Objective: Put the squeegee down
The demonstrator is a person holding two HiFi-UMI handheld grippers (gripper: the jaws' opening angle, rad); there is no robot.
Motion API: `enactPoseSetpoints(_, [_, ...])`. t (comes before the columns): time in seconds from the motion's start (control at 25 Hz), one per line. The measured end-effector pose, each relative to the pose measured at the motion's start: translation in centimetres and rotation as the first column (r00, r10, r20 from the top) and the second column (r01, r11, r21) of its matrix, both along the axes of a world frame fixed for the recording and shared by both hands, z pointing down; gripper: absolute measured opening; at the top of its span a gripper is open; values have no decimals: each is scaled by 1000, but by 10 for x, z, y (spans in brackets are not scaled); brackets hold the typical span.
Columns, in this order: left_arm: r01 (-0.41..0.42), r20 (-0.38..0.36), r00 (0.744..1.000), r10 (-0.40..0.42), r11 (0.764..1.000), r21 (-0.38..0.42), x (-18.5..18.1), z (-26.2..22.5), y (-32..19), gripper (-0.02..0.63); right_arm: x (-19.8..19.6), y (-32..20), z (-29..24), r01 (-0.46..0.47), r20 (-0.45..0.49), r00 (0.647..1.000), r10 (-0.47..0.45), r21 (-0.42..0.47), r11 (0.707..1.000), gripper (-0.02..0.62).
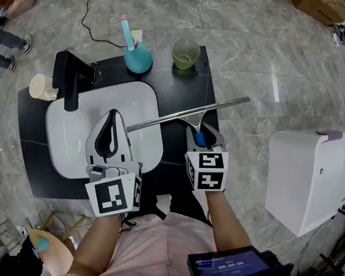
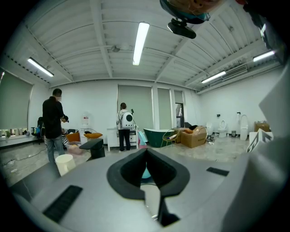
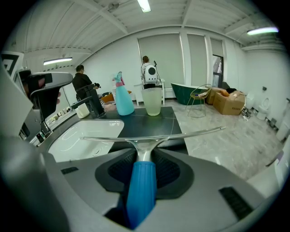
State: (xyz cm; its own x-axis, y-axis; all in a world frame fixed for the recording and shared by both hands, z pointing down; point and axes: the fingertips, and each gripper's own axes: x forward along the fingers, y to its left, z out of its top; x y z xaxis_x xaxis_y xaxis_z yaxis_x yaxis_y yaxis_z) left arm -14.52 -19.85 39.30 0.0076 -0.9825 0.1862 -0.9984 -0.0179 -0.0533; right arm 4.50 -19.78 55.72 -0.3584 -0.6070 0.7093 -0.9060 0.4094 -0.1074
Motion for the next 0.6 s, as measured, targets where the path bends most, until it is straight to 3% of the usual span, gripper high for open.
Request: enactPoseSetpoints(0.6, [10,2,1000,-10,1000,-20,-1,8,-4,9,1,1,16,7,-7,1000,-8,-36,999,124])
